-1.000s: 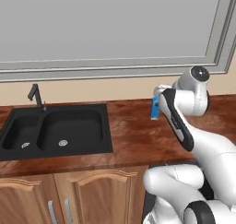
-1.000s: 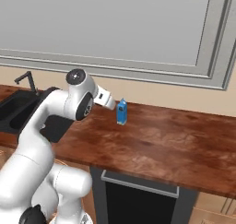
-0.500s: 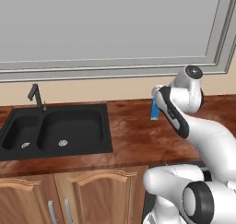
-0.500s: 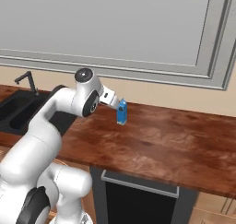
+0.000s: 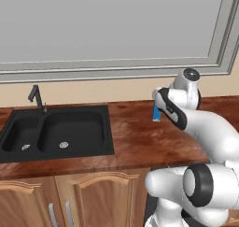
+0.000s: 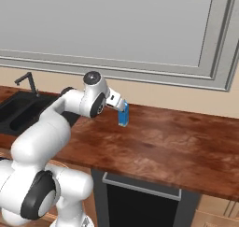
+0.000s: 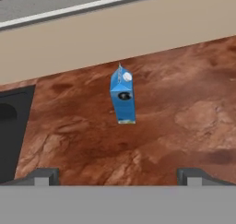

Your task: Gather the eggs and milk located in the vicinity of the sink area and place them right next to the bowl.

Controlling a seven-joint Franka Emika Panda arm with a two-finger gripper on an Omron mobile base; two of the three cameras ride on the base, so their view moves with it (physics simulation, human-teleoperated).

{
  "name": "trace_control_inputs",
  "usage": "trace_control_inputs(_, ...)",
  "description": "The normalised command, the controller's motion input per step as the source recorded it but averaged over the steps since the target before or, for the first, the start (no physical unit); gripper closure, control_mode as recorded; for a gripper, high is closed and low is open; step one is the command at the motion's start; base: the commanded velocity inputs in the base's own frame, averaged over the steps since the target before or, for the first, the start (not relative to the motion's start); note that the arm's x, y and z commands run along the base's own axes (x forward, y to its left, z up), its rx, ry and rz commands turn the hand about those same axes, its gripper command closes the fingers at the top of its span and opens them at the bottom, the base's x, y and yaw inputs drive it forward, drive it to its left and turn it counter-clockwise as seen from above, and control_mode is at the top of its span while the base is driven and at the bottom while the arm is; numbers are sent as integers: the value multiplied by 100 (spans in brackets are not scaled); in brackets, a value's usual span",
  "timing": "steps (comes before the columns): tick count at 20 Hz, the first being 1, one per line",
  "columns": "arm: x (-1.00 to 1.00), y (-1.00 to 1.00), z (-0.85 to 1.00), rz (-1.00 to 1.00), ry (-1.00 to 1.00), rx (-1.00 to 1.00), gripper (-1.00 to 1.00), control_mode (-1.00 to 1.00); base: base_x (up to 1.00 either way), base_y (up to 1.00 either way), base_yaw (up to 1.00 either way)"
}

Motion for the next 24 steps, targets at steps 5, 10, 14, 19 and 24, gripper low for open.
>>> trace_control_inputs(5, 32, -6, -14, 0, 0, 0, -100, -100, 0, 0, 0)
trace_control_inputs(10, 28, -3, -11, 0, 0, 0, -100, -100, 0, 0, 0)
trace_control_inputs(14, 21, -3, -9, 0, 0, 0, -100, -100, 0, 0, 0)
trace_control_inputs(19, 18, -4, -8, 0, 0, 0, -100, -100, 0, 0, 0)
trace_control_inputs(24, 14, -7, -12, 0, 0, 0, -100, -100, 0, 0, 0)
